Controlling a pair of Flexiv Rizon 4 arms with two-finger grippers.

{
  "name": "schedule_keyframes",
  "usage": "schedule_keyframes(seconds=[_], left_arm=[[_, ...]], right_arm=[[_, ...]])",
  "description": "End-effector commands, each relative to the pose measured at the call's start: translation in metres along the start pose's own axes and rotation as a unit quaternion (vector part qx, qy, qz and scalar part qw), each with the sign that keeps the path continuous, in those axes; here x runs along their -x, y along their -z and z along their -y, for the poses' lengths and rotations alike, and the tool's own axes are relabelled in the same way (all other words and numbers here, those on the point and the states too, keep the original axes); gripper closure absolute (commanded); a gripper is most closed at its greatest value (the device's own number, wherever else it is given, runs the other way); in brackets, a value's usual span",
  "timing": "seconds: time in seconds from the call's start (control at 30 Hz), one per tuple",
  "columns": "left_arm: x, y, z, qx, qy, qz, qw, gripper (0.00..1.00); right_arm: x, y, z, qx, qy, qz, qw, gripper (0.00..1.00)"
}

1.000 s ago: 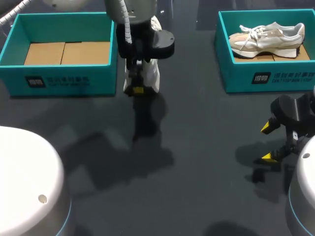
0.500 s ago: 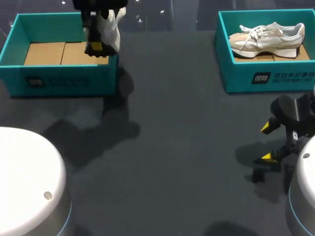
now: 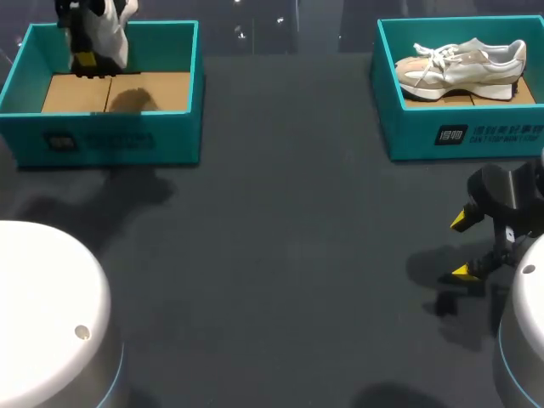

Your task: Take the shoe out of the shoebox, open the shoe tongue, remove and reinsert the insole, then place the shoe into the shoebox

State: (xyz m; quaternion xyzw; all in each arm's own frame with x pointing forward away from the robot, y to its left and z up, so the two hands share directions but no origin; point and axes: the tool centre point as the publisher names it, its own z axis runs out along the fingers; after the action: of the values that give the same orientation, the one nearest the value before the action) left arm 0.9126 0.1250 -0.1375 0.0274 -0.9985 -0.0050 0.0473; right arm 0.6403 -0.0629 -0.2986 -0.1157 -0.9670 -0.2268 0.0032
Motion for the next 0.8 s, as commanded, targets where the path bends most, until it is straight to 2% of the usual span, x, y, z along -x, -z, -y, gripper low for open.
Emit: schedule_keyframes(seconds=[0.03,0.2,0.47,0.6,0.8], left_arm=[[0.018,-0.003,-0.033,-0.019,0.001,-0.011,1.000,1.00],[0.037,-0.007,-0.067,-0.022,0.012,-0.017,1.000,1.00],[0.053,-0.014,-0.117,-0.005,0.013,-0.013,1.000,1.00],[0.063,-0.018,-0.134,-0.001,0.017,-0.012,1.000,1.00],[0.074,-0.027,-0.144,0.008,-0.033,-0.021,0.999,1.00]], right_arm=[[-0.002,0.000,0.001,-0.001,0.000,0.002,1.000,0.00],[-0.002,0.000,0.001,-0.001,0.000,0.002,1.000,0.00],[-0.002,0.000,0.001,-0.001,0.000,0.002,1.000,0.00],[-0.002,0.000,0.001,-0.001,0.000,0.002,1.000,0.00],[-0.002,0.000,0.001,-0.001,0.000,0.002,1.000,0.00]])
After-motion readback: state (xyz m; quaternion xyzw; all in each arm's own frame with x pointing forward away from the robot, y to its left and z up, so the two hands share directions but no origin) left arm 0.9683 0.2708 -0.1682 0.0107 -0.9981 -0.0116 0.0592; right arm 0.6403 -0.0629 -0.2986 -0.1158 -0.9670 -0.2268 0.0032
